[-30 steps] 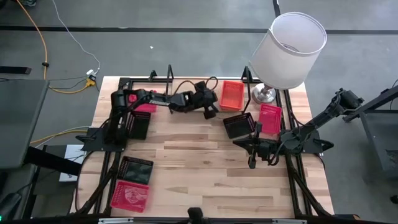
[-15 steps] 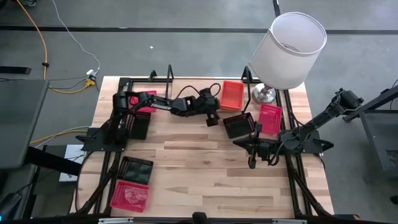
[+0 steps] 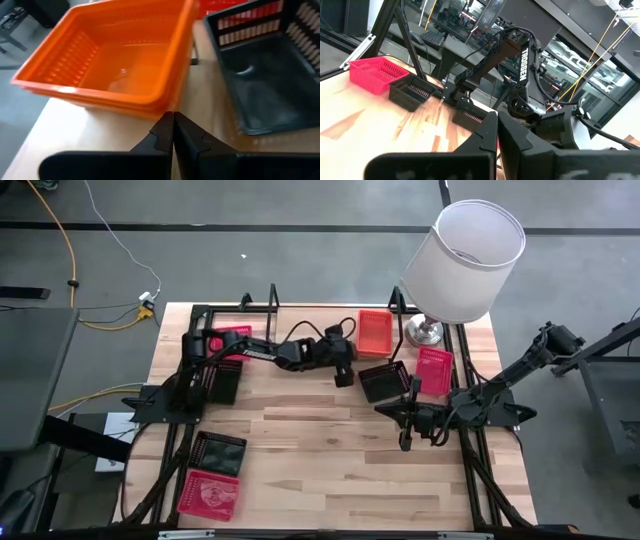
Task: Stack baskets on shelf by color
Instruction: Stack the orange basket on top of the orange baskets on the shelf, then put the top right black basket on the shelf
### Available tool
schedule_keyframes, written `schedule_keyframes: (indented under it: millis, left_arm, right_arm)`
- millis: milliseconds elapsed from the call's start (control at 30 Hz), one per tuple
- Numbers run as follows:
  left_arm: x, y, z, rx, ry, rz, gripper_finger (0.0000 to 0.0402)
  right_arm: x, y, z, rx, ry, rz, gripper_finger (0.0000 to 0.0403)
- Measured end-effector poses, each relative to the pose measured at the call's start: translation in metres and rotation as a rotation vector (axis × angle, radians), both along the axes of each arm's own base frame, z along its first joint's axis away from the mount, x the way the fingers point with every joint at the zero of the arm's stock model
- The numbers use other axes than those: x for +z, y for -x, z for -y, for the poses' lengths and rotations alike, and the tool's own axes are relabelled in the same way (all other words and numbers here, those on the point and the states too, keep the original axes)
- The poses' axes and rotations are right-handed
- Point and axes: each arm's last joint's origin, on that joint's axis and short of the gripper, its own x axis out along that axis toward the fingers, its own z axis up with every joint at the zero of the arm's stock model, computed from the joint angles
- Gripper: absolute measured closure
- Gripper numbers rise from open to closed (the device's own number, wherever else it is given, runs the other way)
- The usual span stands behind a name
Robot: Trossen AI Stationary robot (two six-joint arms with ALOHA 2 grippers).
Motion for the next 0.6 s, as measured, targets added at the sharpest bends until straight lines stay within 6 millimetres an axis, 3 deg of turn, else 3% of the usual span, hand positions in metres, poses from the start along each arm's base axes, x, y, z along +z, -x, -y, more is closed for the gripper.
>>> schedule_keyframes:
  millis: [167, 333, 467, 600]
  left_arm:
    - [0.009, 0.000, 0.019, -0.052, 0.018, -0.031, 0.0401]
    - [0.046, 0.012, 0.050, -0.129, 0.035, -0.051, 0.0401]
    - [0.071, 0.033, 0.075, -0.242, 0.060, 0.080, 0.0401]
    - [0.087, 0.073, 0.097, -0.318, 0.072, 0.296, 0.0401]
  right_arm:
    - [0.000, 0.000, 0.000, 0.000, 0.001, -0.001, 0.0403]
    - [-0.001, 0.000, 0.000, -0.003, 0.005, -0.013, 0.0403]
    - [-0.004, 0.000, 0.000, -0.006, -0.015, -0.032, 0.0403]
    - [-0.006, 0.000, 0.000, -0.001, -0.019, -0.049, 0.0403]
